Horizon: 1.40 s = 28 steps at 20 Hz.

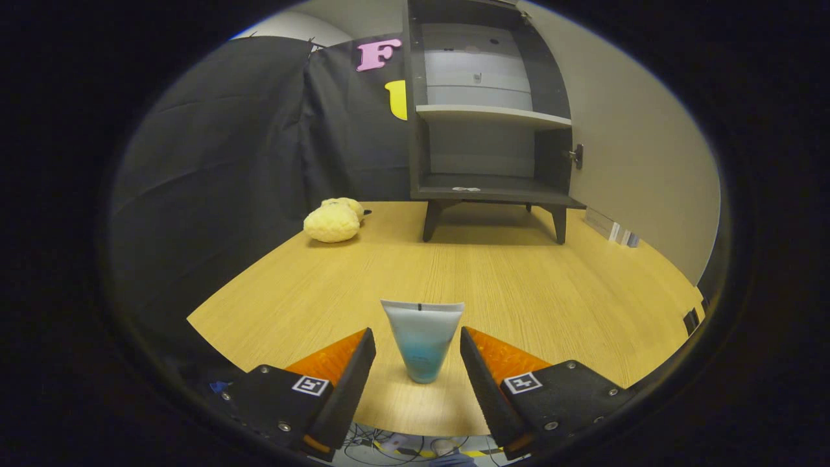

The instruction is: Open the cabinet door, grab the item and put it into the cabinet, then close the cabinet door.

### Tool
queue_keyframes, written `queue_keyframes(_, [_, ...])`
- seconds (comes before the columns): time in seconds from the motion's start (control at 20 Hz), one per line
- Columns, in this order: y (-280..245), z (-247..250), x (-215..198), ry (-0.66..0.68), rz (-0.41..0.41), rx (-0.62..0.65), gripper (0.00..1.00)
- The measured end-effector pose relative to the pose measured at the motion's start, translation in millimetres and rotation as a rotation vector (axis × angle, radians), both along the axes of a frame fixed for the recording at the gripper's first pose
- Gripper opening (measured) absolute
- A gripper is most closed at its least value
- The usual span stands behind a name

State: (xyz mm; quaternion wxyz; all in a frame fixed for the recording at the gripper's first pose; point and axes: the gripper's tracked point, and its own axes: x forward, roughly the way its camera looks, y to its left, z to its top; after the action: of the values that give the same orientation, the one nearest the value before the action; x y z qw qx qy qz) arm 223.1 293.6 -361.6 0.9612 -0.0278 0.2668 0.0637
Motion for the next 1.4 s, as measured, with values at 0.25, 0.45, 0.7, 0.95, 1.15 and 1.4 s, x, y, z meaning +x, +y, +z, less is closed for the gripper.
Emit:
queue_keyframes(0.25, [-1, -20, 0, 0.063, -0.034, 0.0, 0.68])
queue_keyframes(0.45, [-2, -20, 3, 0.061, -0.018, -0.012, 0.52])
queue_keyframes(0.7, [-4, -4, 6, 0.05, -0.006, -0.016, 0.5])
queue_keyframes(0.95, [-11, 43, 24, 0.002, -0.02, 0.014, 0.5])
queue_keyframes(1.15, [-23, 91, 43, -0.054, -0.028, 0.02, 0.49])
queue_keyframes(1.4, [-41, 149, 67, -0.133, -0.036, 0.013, 0.49])
